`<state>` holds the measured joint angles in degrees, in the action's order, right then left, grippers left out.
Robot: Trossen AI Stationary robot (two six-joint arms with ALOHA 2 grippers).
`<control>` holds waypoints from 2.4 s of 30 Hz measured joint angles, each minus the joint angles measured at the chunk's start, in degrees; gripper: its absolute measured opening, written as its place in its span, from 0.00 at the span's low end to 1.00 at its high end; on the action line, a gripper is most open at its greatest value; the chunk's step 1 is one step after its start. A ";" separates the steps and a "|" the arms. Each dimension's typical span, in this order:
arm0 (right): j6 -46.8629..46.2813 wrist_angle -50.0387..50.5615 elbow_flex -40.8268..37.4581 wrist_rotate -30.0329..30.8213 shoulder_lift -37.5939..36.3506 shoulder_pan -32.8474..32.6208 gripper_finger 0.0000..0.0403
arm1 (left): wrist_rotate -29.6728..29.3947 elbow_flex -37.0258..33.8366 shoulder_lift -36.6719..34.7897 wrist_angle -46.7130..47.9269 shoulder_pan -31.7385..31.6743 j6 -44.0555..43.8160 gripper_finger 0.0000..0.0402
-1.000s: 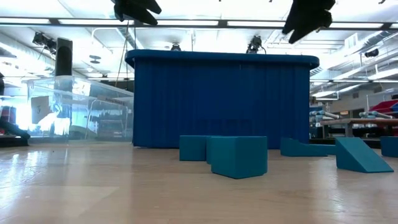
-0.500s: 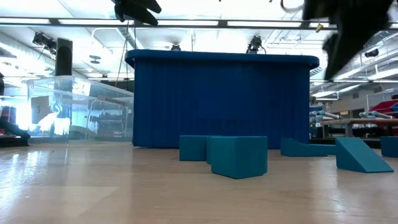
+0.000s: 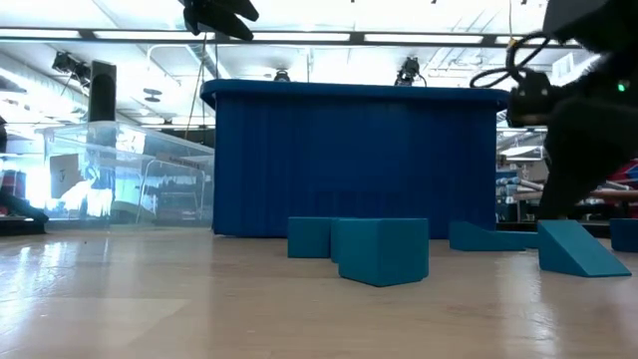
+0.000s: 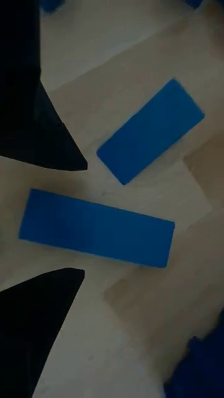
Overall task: Sort blocks
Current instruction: Put the blue block into the blue bin
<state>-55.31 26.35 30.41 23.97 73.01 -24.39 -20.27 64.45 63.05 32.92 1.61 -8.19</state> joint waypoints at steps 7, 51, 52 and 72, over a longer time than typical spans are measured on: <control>-0.02 -8.11 -6.16 0.48 -0.01 1.58 0.61 | 0.00 0.00 0.00 -0.02 0.00 -0.02 0.71; 18.29 28.19 34.26 21.42 -7.61 20.55 0.40 | -0.04 0.00 0.00 -0.46 0.00 -0.07 0.71; 19.10 27.97 34.25 19.98 -7.62 21.03 0.42 | -0.04 0.00 0.00 -0.45 0.01 -0.06 0.71; 29.72 9.39 22.18 -4.95 -3.33 3.36 0.61 | -0.04 0.00 0.00 -0.41 0.00 -0.78 0.71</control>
<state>-25.59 35.74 52.59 19.02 69.68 -21.03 -20.32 64.45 63.05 32.51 1.61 -8.97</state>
